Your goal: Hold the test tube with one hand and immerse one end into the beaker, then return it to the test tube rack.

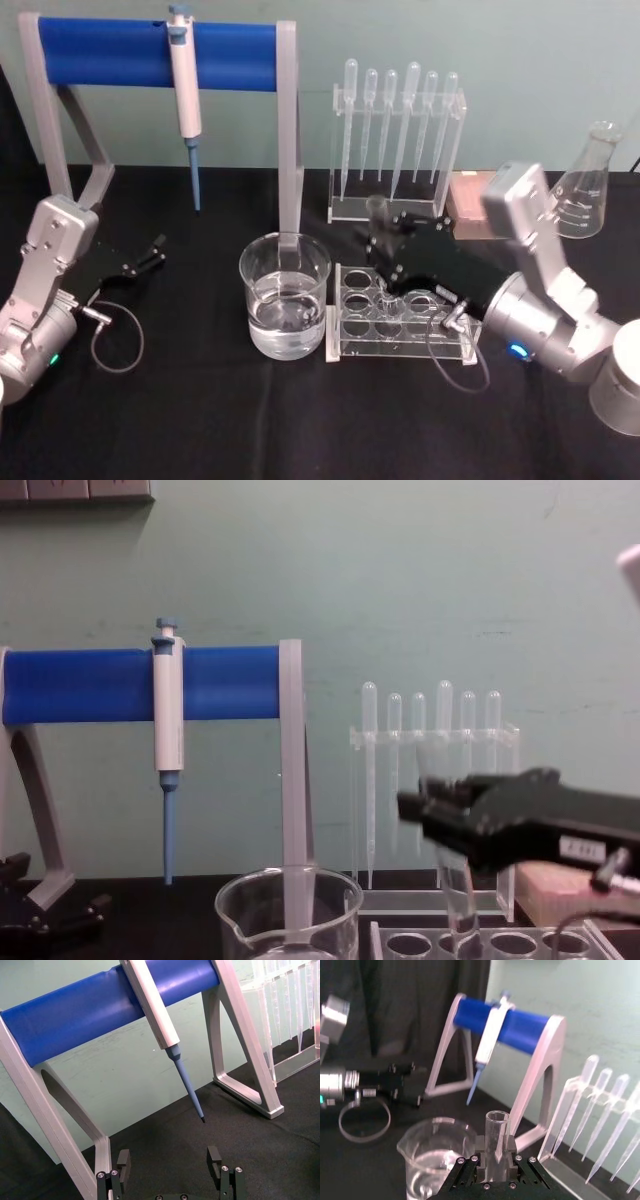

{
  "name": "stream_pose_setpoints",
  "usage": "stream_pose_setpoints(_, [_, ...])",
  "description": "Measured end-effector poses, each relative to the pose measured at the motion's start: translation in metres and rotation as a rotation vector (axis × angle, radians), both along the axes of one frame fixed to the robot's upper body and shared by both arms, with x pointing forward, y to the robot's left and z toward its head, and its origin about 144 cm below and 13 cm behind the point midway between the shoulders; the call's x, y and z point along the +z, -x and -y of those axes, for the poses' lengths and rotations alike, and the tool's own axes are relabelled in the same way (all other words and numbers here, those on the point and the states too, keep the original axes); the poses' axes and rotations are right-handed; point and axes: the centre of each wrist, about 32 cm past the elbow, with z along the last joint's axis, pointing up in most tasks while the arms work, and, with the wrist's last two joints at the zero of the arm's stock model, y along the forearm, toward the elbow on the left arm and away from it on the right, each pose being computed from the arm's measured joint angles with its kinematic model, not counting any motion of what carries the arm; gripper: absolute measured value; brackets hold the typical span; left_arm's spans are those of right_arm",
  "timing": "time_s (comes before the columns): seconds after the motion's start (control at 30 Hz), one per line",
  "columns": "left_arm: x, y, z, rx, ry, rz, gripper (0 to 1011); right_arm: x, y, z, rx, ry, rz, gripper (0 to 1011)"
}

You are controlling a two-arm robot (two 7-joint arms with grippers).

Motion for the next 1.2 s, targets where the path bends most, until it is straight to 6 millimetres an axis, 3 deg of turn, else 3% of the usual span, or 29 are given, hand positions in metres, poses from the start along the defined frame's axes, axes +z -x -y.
stream_pose_setpoints(0.33, [0.000,0.000,0.000,0.000,0.000,0.000,1000,0.029,0.009,0.007,-0.031,-0.186,-0.039,230])
stream_pose_setpoints(0.53, [0.000,0.000,0.000,0.000,0.000,0.000,1000,0.042,0.008,0.007,-0.036,-0.207,-0.043,230])
stream_pose_setpoints(1.2, [0.000,0.000,0.000,0.000,0.000,0.000,1000,0.041,0.008,0.007,-0.036,-0.205,-0.043,230])
